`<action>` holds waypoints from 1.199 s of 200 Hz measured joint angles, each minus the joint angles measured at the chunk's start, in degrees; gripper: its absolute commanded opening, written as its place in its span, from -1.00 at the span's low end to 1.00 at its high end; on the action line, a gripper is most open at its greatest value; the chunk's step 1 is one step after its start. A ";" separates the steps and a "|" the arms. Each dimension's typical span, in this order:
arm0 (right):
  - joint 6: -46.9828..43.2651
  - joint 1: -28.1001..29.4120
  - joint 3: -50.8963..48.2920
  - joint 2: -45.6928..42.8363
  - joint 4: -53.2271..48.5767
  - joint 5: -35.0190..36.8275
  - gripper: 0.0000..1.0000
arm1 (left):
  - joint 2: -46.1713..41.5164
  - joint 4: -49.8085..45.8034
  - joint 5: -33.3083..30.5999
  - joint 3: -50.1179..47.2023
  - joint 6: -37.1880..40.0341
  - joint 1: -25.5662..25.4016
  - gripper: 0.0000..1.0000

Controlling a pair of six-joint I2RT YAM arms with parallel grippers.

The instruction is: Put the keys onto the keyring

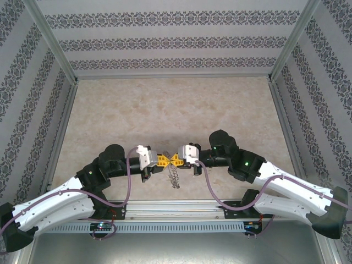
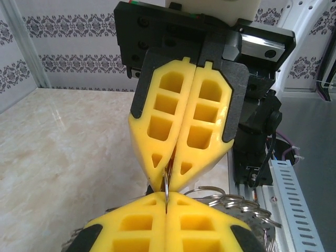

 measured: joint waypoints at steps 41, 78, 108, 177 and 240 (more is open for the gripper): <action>-1.31 0.00 1.01 1.51 -1.73 5.03 -1.00 | 4.09 -5.16 -5.33 3.87 2.14 0.00 -0.78; -2.23 -0.04 3.06 4.04 -4.96 9.90 -1.00 | 9.07 -9.49 -9.29 7.65 3.82 0.00 -0.78; -3.48 0.17 4.24 6.05 -7.82 13.33 -1.00 | 12.24 -11.63 -10.82 9.11 5.05 0.00 -1.00; -3.56 0.96 3.80 4.00 -9.07 12.61 -1.00 | 9.84 -6.64 -6.82 5.53 4.85 0.00 -1.00; -0.33 -2.97 -0.92 -0.85 -4.42 3.74 -0.75 | 9.40 0.87 -1.22 2.69 2.43 0.63 -1.00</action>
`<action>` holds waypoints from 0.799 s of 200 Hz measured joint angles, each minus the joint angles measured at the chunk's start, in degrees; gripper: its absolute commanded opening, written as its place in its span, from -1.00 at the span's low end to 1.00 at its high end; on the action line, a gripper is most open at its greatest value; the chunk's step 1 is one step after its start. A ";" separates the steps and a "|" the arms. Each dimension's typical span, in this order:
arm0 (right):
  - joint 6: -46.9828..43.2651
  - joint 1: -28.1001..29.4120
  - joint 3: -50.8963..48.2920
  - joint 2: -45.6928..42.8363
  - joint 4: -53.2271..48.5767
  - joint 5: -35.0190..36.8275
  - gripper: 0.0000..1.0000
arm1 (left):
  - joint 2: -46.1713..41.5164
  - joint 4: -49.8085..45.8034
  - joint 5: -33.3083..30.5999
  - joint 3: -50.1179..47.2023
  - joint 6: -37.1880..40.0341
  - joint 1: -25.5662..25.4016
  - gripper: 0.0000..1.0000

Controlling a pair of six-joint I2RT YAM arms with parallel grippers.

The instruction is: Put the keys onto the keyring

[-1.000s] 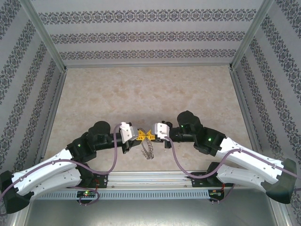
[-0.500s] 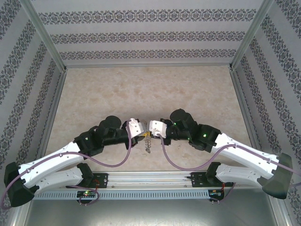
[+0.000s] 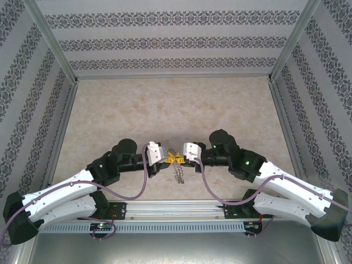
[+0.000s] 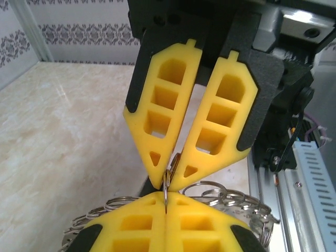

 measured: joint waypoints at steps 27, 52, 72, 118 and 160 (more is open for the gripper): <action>1.51 -0.94 -0.68 -1.33 2.03 -2.69 -0.74 | -1.01 3.37 1.77 -1.09 -1.42 0.24 -1.00; 2.47 -0.94 -0.76 -1.51 3.13 -4.46 -0.74 | -2.34 4.70 2.84 -1.97 -2.38 0.31 -1.00; 2.64 -0.94 -0.92 -1.51 3.67 -5.27 -0.74 | -2.80 5.31 3.48 -2.45 -2.82 0.61 -1.00; 3.48 -1.31 -1.77 -2.40 5.16 -6.82 -0.74 | -2.89 6.58 4.61 -2.64 -3.48 0.61 -1.00; 4.09 -1.31 -2.47 -3.61 6.40 -8.15 -0.72 | -3.17 7.45 6.14 -2.67 -3.63 0.61 -1.00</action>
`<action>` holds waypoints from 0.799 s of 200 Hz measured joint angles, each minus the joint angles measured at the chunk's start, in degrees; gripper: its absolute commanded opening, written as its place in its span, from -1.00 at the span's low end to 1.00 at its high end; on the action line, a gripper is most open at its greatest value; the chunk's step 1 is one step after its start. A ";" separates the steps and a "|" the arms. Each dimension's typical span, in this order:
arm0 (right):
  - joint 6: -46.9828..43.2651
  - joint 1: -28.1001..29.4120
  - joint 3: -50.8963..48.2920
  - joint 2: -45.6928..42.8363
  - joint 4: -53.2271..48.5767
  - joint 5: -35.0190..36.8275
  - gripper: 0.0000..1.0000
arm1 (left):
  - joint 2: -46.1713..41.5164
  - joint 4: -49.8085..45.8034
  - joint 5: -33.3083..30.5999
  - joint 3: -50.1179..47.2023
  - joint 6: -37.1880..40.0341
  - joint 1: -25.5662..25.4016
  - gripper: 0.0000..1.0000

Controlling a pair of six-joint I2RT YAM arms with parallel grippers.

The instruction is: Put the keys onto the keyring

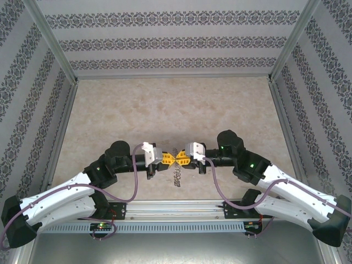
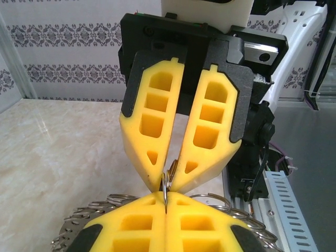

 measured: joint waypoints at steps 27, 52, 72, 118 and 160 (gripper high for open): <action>0.07 0.00 -0.39 -0.42 0.42 -0.46 -0.71 | -0.02 0.22 0.57 -0.02 -0.04 0.00 -1.00; 0.52 0.00 -0.39 -0.42 0.87 -0.90 -0.88 | -0.76 0.33 1.01 -0.15 -0.61 0.00 -1.00; 0.83 0.00 -0.39 -0.35 1.42 -1.01 -1.00 | -1.05 0.28 0.98 -0.15 -0.68 0.00 -1.00; -0.07 0.00 -0.15 1.11 0.55 1.92 -1.00 | 0.07 -4.20 -2.34 1.38 0.66 0.00 -0.69; -2.16 0.09 1.44 2.67 -2.03 7.32 -1.00 | 4.15 -11.61 -6.10 7.06 3.50 0.00 -0.79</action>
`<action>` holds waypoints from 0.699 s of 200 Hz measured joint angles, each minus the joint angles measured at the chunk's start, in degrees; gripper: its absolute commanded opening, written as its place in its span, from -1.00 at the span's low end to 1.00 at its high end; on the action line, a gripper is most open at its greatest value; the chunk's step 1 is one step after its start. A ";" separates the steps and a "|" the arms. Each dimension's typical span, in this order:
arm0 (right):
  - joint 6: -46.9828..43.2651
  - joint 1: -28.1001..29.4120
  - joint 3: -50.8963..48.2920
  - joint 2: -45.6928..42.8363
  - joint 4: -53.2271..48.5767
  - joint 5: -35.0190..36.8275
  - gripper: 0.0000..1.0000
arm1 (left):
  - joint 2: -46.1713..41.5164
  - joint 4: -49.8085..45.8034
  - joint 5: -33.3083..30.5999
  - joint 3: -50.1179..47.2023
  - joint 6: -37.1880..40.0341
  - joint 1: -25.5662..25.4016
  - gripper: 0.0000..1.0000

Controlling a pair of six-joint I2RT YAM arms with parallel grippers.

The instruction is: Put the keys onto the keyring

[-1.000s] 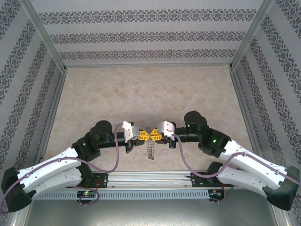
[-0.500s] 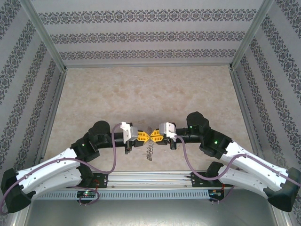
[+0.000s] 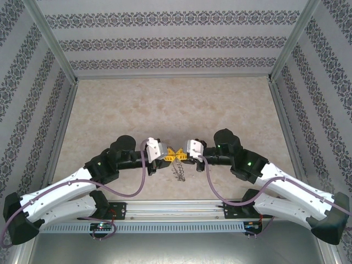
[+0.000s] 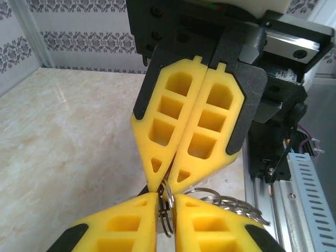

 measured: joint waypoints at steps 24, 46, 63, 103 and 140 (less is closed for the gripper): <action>-1.22 0.90 0.90 1.36 -1.92 3.10 -1.00 | 1.05 -2.08 -1.44 0.76 1.05 0.07 -1.00; -2.03 1.60 0.96 1.66 -3.13 4.44 -1.00 | 1.55 -2.93 -1.62 0.76 1.33 0.04 -1.00; -2.45 1.84 0.96 1.57 -3.19 4.59 -0.99 | 1.49 -3.04 -1.55 0.76 1.33 0.04 -1.00; -2.38 2.29 0.96 0.02 -2.21 3.37 -0.73 | -1.05 -0.31 0.68 -0.61 1.09 0.04 -1.00; -1.86 2.36 0.76 -1.18 -1.49 1.16 -0.76 | -3.50 4.81 2.89 -3.56 -0.17 0.04 -1.00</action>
